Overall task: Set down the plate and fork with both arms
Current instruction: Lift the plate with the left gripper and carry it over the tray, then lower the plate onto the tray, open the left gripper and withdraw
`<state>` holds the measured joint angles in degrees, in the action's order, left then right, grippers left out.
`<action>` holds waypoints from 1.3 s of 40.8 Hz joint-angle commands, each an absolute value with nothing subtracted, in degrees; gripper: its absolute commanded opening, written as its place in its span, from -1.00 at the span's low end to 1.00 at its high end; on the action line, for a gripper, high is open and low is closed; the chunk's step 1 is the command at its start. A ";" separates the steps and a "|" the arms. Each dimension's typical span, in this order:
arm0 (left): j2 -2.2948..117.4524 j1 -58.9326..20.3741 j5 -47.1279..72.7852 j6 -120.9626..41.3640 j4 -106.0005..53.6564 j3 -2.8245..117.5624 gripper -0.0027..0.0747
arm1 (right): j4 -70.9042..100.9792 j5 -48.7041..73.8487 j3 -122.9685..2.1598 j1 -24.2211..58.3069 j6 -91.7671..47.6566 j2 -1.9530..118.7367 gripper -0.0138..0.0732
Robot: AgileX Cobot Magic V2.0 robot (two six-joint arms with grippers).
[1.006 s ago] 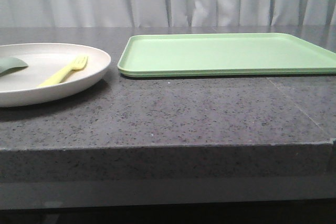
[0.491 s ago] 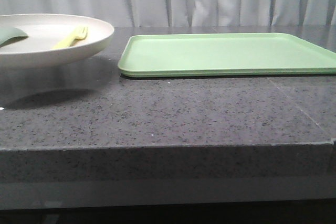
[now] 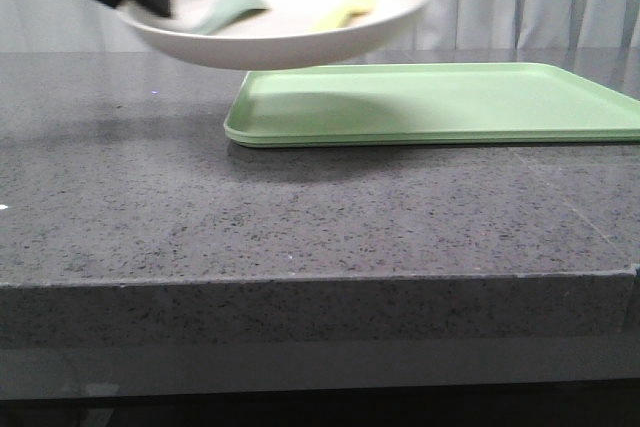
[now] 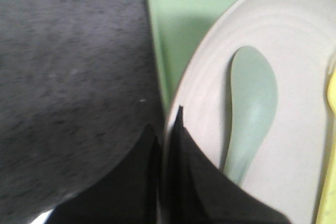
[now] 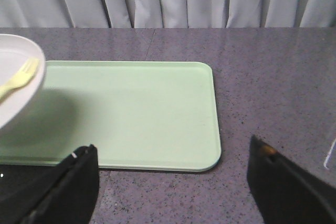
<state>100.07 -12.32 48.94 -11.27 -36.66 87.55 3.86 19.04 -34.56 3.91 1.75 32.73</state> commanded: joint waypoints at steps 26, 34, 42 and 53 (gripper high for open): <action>118.00 -22.98 43.42 12.20 -32.80 111.93 -0.72 | 3.87 14.87 -36.75 3.63 1.15 33.07 0.70; 119.25 -23.01 41.10 12.93 -33.18 111.93 -0.65 | 3.87 14.87 -36.75 3.63 1.15 33.07 0.70; 119.25 -23.01 38.99 13.62 -33.18 111.93 -0.65 | 3.87 14.87 -36.75 3.63 1.15 33.07 0.70; 119.74 -23.01 39.52 13.57 -33.33 111.93 -0.65 | 3.87 14.87 -36.75 3.63 1.15 33.07 0.70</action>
<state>123.40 -22.45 41.53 13.00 -31.65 110.03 3.86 19.04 -34.56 3.91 1.75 32.73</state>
